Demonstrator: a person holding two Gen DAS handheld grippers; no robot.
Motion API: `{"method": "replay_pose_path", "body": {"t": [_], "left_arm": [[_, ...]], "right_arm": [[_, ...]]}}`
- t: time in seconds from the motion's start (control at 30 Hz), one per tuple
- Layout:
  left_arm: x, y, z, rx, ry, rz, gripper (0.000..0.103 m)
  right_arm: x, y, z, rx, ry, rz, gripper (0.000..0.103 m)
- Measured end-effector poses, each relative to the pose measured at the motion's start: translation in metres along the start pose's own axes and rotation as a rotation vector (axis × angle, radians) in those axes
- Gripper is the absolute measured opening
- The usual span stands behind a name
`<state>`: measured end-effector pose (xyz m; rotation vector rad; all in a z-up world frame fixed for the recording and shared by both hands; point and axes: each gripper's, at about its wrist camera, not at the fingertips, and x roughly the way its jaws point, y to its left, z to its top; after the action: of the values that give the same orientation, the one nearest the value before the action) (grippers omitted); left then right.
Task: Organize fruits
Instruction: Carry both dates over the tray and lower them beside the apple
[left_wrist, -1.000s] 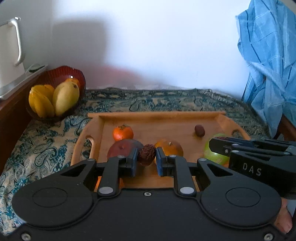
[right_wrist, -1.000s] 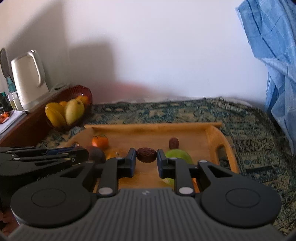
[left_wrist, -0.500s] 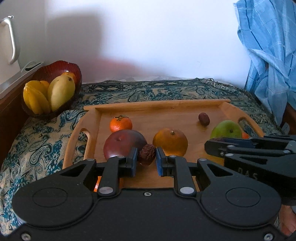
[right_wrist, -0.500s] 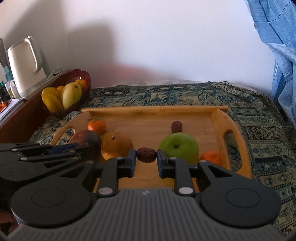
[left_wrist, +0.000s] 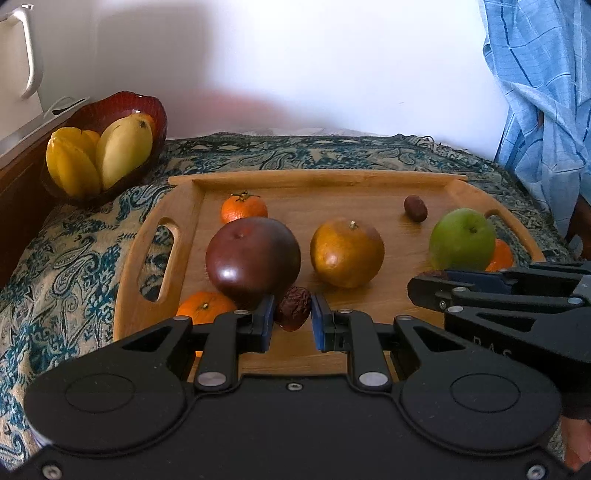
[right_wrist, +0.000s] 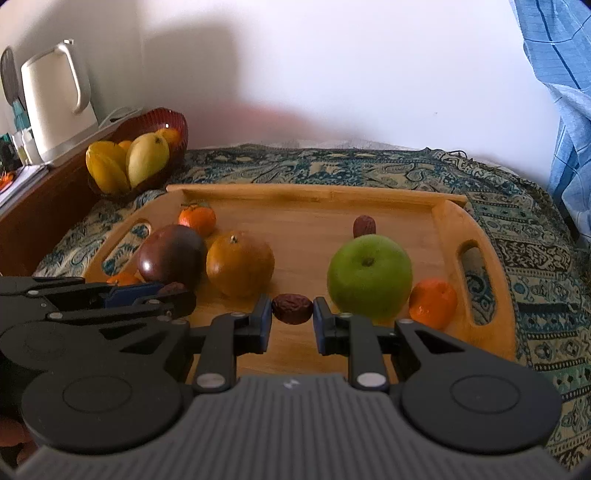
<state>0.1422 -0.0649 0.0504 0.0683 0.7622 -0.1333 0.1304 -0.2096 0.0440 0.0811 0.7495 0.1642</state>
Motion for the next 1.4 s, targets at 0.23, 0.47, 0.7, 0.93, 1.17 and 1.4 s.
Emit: {"method": "replay_pose_path", "body": {"t": [0.23, 0.47, 0.7, 0.93, 1.17, 1.4], "left_arm": [[0.003, 0.002, -0.002, -0.007, 0.011, 0.007, 0.021], [0.007, 0.002, -0.004, -0.008, 0.016, 0.013, 0.021], [0.008, 0.002, -0.004, -0.005, 0.012, 0.015, 0.021], [0.008, 0.002, -0.004, -0.006, 0.009, 0.015, 0.021], [0.009, 0.002, -0.004, -0.011, 0.011, 0.011, 0.021], [0.008, 0.003, -0.004, -0.016, 0.008, 0.006, 0.022]], "right_arm": [[0.006, -0.003, -0.004, 0.003, 0.027, -0.017, 0.028], [0.009, -0.006, -0.005, 0.012, 0.038, -0.024, 0.028], [0.011, -0.006, -0.006, 0.016, 0.040, -0.028, 0.028], [0.011, -0.007, -0.007, 0.020, 0.036, -0.028, 0.028], [0.011, -0.008, -0.007, 0.023, 0.036, -0.026, 0.028], [0.011, -0.008, -0.007, 0.021, 0.033, -0.027, 0.029]]}}
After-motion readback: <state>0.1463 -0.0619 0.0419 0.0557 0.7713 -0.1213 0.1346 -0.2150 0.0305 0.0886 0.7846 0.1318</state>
